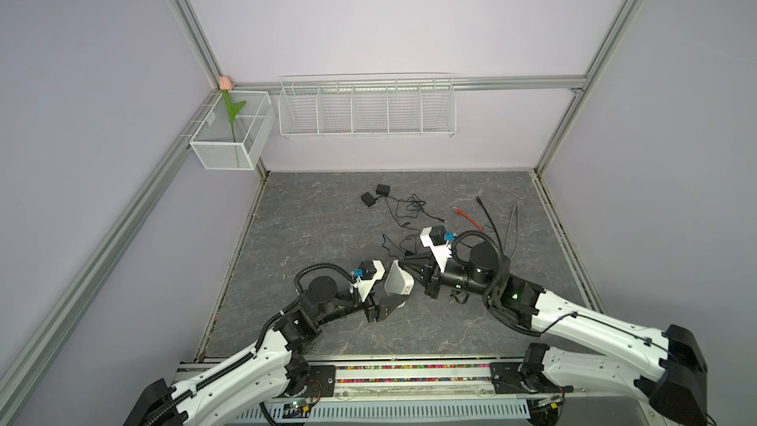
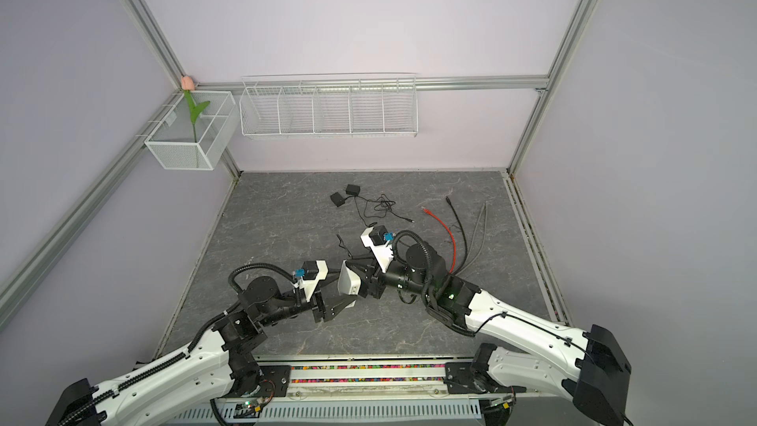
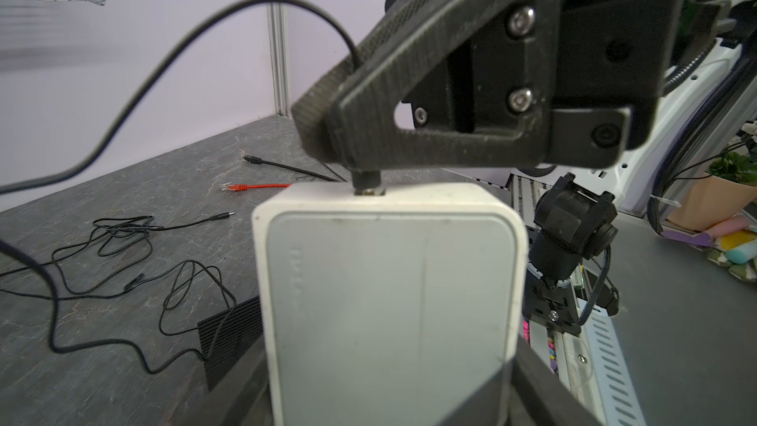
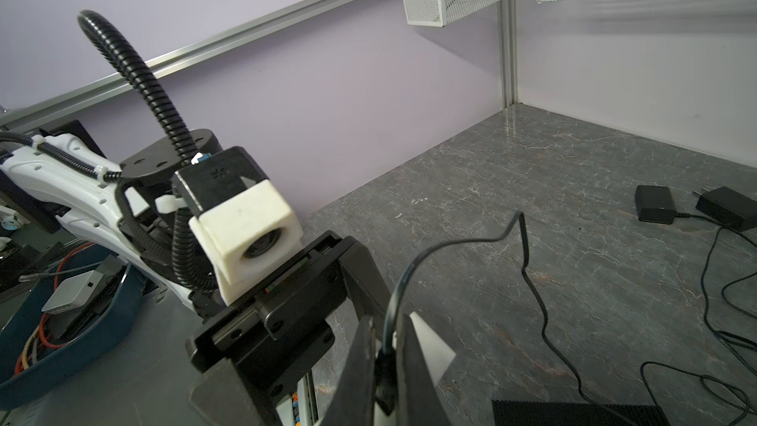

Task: Insert the plug into the switch port

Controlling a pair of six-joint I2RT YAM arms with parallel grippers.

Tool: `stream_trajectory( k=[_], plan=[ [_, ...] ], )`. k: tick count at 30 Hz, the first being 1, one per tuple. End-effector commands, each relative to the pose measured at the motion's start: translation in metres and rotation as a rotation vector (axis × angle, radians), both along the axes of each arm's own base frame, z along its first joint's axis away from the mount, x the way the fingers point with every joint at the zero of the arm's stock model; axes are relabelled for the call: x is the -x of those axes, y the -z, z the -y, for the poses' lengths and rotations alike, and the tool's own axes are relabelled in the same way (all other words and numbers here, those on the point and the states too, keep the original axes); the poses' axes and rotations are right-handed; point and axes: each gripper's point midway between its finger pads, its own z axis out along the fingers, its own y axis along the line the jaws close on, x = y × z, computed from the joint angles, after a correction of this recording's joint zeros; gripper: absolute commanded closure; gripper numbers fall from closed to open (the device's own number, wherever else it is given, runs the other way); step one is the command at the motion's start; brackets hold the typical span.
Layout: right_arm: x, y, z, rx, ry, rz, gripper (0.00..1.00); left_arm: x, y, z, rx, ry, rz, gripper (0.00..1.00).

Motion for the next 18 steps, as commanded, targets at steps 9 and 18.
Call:
stream_trajectory(
  k=[9, 18],
  plan=[
    [0.007, 0.062, -0.005, 0.176, -0.017, -0.121, 0.94, 0.004, -0.069, -0.010, 0.177, -0.023, 0.166, 1.00],
    [0.009, 0.077, -0.013, 0.217, -0.046, -0.184, 0.94, 0.005, -0.086, -0.016, 0.228, -0.046, 0.218, 1.00]
  ],
)
